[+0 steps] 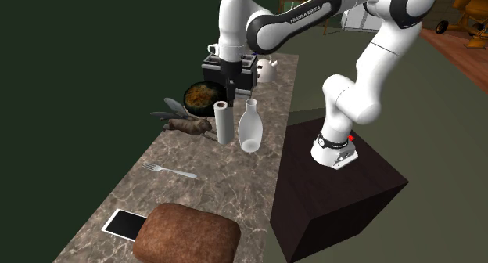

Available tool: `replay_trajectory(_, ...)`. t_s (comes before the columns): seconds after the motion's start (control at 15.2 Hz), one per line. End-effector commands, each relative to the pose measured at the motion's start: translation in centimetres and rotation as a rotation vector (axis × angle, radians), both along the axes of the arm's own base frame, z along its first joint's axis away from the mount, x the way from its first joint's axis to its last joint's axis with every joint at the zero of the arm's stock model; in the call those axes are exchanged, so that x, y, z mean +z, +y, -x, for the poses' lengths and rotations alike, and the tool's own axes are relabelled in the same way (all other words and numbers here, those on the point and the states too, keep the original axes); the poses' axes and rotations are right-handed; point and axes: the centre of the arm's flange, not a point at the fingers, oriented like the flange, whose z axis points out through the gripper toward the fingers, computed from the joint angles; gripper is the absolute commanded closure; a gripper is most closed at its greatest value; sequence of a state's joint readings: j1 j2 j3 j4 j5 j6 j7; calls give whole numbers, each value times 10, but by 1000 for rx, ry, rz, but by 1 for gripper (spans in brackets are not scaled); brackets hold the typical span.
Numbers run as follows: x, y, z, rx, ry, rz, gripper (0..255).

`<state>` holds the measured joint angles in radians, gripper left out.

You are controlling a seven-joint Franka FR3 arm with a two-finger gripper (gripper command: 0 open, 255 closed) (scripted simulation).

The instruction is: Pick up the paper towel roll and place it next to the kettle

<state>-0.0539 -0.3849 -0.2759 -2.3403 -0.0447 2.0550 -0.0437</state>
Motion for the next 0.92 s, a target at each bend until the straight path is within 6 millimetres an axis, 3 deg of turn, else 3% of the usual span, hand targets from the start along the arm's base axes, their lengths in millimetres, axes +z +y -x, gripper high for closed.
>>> replay_trajectory(0.0, -10, -20, -15, -8, -1, -1, 0)
replay_trajectory(0.26, -34, -56, -42, -23, 0, -5, 0)
replay_trajectory(0.86, -74, -55, -46, -23, 0, -5, 0)
